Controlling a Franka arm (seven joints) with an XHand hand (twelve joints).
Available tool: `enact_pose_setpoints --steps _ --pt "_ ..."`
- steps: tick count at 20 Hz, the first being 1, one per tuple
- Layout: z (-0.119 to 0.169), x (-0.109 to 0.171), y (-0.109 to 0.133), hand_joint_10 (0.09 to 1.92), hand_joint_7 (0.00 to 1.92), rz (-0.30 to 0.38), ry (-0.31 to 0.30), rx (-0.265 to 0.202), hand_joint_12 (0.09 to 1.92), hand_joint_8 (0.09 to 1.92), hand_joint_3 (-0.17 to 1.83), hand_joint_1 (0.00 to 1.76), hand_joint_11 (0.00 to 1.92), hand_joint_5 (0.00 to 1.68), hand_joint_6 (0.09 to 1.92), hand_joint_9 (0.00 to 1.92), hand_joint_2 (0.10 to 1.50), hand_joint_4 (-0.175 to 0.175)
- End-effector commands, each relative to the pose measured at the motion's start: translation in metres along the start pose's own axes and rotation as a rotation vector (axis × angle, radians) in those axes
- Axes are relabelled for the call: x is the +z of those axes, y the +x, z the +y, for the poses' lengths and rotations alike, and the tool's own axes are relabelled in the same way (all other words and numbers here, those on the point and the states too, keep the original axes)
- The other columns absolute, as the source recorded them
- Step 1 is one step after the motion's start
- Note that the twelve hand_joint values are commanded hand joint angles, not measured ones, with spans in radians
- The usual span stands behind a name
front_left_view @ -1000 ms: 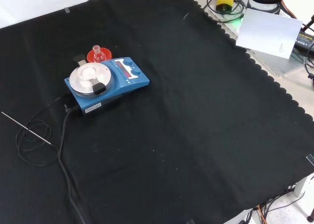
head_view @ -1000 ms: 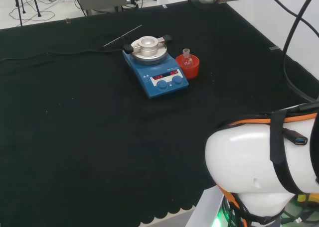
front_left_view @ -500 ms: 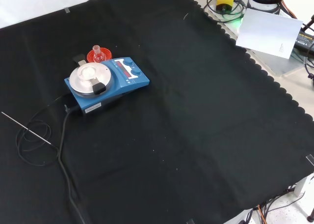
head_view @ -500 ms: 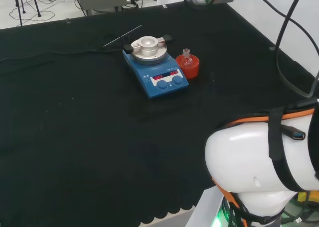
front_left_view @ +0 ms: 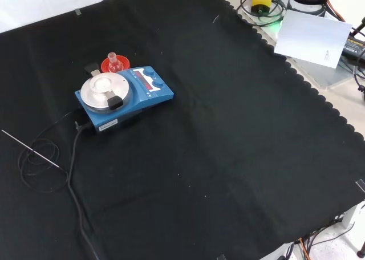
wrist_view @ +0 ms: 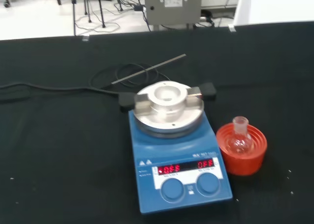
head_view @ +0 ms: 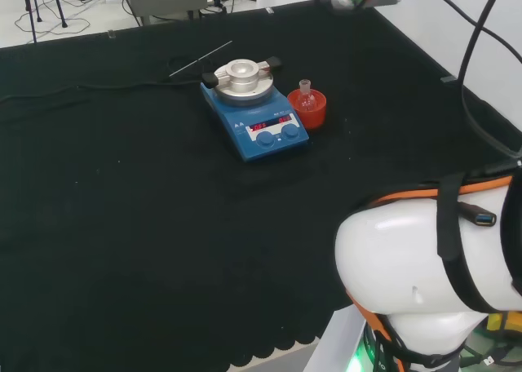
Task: Pick up the round-bottom flask.
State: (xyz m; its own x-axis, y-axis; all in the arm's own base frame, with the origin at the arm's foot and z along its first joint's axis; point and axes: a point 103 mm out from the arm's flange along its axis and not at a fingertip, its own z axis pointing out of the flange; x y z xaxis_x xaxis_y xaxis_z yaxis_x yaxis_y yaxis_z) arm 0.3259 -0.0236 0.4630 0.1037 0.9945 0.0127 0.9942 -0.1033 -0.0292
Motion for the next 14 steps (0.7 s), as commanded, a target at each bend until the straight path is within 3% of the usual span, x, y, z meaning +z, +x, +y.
enact_pose_setpoints --steps 1,14 --pt "0.026 0.041 -0.045 0.65 0.01 0.016 0.038 0.078 0.75 0.41 0.19 0.14 0.0 0.27 0.09 0.04 1.29 -0.016" --pt "0.076 0.118 -0.075 0.68 0.03 0.116 0.056 0.128 0.85 0.44 0.15 0.3 0.0 0.32 0.09 0.07 1.24 -0.031"
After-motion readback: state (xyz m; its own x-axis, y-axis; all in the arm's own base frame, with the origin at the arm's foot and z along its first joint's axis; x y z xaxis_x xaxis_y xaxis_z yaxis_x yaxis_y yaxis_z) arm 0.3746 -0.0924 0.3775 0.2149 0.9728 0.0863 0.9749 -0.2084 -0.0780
